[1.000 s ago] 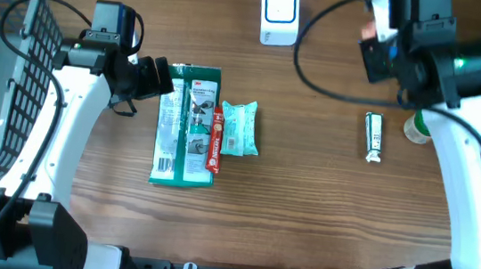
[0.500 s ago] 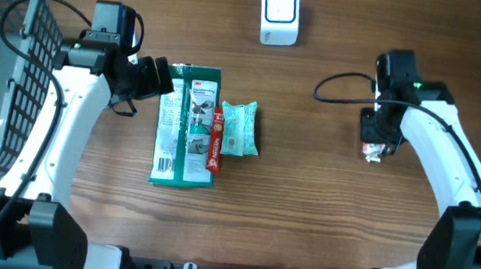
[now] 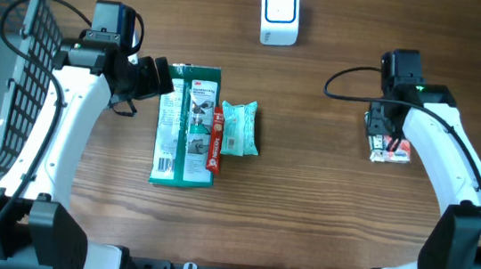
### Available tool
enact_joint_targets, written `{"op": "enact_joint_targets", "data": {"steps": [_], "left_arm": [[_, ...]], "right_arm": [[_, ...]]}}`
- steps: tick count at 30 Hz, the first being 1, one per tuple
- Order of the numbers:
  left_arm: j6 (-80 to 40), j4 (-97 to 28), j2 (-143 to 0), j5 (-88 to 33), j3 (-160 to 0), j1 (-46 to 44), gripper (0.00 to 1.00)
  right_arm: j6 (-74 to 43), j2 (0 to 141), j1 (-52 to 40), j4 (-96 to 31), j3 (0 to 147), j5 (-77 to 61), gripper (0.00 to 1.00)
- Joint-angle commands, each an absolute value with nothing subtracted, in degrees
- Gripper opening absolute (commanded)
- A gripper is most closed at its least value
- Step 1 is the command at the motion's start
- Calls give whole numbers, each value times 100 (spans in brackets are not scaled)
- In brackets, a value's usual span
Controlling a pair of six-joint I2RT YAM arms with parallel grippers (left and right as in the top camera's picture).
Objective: Scan the item barcode
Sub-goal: 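Reach right gripper down to the mint-green wipes pack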
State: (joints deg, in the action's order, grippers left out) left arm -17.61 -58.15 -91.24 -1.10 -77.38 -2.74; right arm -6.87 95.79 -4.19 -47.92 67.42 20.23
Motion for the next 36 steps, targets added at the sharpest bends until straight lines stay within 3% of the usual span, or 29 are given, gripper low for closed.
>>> {"op": "enact_joint_targets", "data": {"steps": [1,6,9,15,20,22,25,36], "left_arm": [[-1671,-5813,-9131,-36,-7784,-287,100],[-1671,-5813,-9131,-36,-7784,-287,100],[-1671,-5813,-9131,-36,-7784,-287,100],[-1671,-5813,-9131,-36,-7784,-287,100],[-1673,-5813,-9131,-36,-7784,-287,100],[-1671,-5813,-9131,-36,-7784,-287,100],[-1671,-5813,-9131,-36,-7784,-287,100],[-1673,-5813,-9131,-36,-7784,-287,100]], "right_arm": [[-755,9542,-421,-4298,6770,292,75],[-462,9529,-617,-3795,6906,-2473,65],[-484,9531,-919,-3433,6899,-3500,64],[-987,9703,-2141,-2873,6886,-2226,64],[-1216,10226,-2945,-2193,6886,-1468,55],[-1216,10473,-3164,-1959,6886,-1100,56],[-1216,10855,-3363,-1660,6886,-587,63],[-1870,10790,-3253,-2832,6897,779,63]]}}
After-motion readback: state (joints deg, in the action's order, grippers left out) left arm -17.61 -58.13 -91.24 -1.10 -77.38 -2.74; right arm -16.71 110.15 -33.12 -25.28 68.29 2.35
